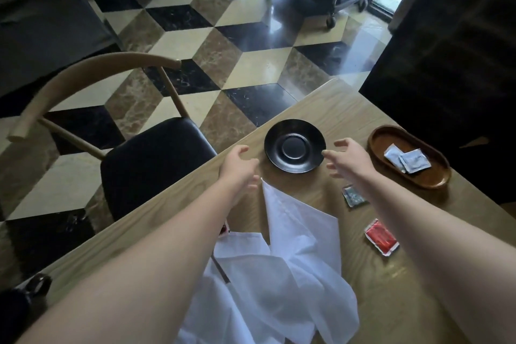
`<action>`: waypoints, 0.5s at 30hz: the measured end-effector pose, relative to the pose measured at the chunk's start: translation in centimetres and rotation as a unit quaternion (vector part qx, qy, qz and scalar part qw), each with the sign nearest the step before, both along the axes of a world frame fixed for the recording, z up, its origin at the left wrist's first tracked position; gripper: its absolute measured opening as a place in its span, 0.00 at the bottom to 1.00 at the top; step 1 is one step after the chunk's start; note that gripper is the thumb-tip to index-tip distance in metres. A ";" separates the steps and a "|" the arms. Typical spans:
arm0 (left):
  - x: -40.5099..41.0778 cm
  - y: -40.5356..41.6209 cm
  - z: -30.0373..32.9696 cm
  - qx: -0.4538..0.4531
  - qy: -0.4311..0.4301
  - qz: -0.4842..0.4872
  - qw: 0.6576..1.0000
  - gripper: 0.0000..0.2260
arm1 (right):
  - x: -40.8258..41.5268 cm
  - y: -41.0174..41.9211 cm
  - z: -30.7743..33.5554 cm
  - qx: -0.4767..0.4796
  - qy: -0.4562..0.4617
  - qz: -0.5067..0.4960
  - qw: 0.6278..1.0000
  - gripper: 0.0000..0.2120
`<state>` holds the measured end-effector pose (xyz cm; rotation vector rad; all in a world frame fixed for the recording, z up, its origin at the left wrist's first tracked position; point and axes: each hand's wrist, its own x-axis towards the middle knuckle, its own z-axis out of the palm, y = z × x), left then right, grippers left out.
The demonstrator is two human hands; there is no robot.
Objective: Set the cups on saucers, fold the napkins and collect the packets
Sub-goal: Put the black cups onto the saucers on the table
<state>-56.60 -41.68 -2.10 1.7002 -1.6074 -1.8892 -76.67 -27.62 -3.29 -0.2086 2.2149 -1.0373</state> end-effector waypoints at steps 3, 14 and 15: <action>-2.4 -1.2 -1.5 -0.025 -0.013 -0.016 0.999 0.20 | -1.4 -1.5 -1.2 0.032 0.040 0.035 0.998 0.24; -4.9 -2.4 -3.0 0.025 0.002 -0.036 0.999 0.17 | -2.2 -4.1 -1.9 0.064 0.058 0.065 0.994 0.22; -4.7 -2.5 -2.8 0.022 0.000 -0.033 0.999 0.17 | -2.0 -4.1 -1.7 0.069 0.057 0.068 0.994 0.22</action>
